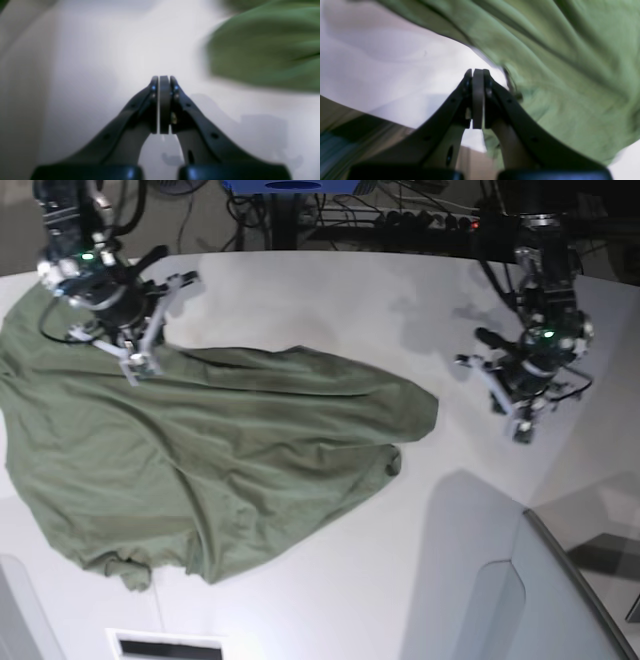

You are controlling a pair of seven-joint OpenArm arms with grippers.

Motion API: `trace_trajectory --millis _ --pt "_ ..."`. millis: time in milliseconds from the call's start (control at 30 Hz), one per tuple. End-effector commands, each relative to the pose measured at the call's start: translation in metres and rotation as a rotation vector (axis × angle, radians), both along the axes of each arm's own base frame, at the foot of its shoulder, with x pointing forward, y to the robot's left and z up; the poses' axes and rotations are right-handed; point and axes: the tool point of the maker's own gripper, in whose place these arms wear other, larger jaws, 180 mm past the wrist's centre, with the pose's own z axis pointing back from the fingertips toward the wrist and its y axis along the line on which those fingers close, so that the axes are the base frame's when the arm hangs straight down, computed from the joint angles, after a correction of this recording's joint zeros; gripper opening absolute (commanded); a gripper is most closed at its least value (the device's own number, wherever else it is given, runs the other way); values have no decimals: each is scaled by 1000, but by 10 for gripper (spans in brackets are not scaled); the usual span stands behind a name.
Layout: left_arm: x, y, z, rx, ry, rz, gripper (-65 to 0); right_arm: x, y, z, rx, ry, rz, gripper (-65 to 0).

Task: Layout the t-shirt on the table in an organized manner, then fold the t-shirt properly
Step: 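Release the shirt and move the right gripper over the shirt's middle, then lower the right gripper onto the bunched fabric and grasp it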

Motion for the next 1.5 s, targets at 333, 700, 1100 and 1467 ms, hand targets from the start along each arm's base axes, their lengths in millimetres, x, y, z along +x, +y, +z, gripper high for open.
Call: trace_trajectory --millis 333,700,1100,1467 --pt "-88 88 -6 105 104 169 -650 22 143 27 -167 -208 418 -281" --pt "-121 76 -9 -79 12 212 -650 8 200 -20 -191 -113 611 -242" --pt "-121 70 -12 -99 11 214 -650 47 188 -35 -264 -128 511 -266" --pt "-118 67 -13 -104 6 217 -650 63 165 -48 -227 -110 407 -594"
